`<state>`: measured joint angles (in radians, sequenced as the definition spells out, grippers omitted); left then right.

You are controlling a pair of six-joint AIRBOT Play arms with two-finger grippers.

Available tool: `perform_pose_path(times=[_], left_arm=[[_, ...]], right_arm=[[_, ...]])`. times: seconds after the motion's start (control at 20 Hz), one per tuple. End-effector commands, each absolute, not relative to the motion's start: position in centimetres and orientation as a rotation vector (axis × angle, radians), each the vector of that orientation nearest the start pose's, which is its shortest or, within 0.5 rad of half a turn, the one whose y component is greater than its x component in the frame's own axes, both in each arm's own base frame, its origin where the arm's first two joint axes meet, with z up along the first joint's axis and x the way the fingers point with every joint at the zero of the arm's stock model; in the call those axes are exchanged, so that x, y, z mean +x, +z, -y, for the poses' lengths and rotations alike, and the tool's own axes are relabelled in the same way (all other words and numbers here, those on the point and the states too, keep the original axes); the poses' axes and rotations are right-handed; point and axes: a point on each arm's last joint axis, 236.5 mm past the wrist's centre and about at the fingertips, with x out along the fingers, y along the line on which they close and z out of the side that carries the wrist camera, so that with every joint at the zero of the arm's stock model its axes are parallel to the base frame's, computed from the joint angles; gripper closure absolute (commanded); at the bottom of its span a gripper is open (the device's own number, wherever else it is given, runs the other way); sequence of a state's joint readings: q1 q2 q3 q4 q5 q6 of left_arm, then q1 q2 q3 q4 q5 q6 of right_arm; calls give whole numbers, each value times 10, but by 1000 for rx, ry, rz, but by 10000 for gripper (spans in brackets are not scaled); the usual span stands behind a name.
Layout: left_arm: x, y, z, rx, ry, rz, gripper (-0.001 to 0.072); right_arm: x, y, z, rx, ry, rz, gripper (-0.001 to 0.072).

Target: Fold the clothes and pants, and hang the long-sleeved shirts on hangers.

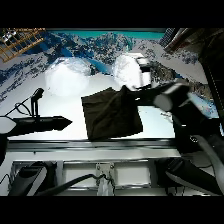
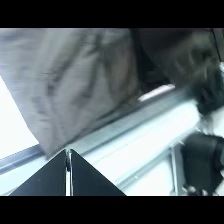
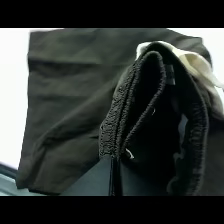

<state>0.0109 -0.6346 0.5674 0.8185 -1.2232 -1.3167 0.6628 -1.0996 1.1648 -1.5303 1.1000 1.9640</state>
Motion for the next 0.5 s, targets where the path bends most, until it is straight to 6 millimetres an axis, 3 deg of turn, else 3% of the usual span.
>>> perform_pose_path(times=[0.0, 0.2, 0.25, 0.35, 0.4, 0.45], left_arm=[[219, 31, 127, -456, -441, -1165, 706], [223, 9, 83, -390, -215, -1202, 706], [224, 6, 75, -378, -178, -1205, 706], [226, 6, 73, -376, -167, -1196, 706], [227, 6, 73, -391, -158, -1193, 706], [228, 7, 73, -400, -152, -1189, 706]], right_arm=[[286, 62, -305, -184, 492, -1072, 691], [267, 20, -352, -280, 573, -1108, 659], [257, 12, -363, -295, 615, -1125, 557], [233, 6, -374, -286, 694, -1189, 447], [226, 8, -374, -270, 703, -1216, 403], [225, 13, -369, -283, 699, -1214, 403]])
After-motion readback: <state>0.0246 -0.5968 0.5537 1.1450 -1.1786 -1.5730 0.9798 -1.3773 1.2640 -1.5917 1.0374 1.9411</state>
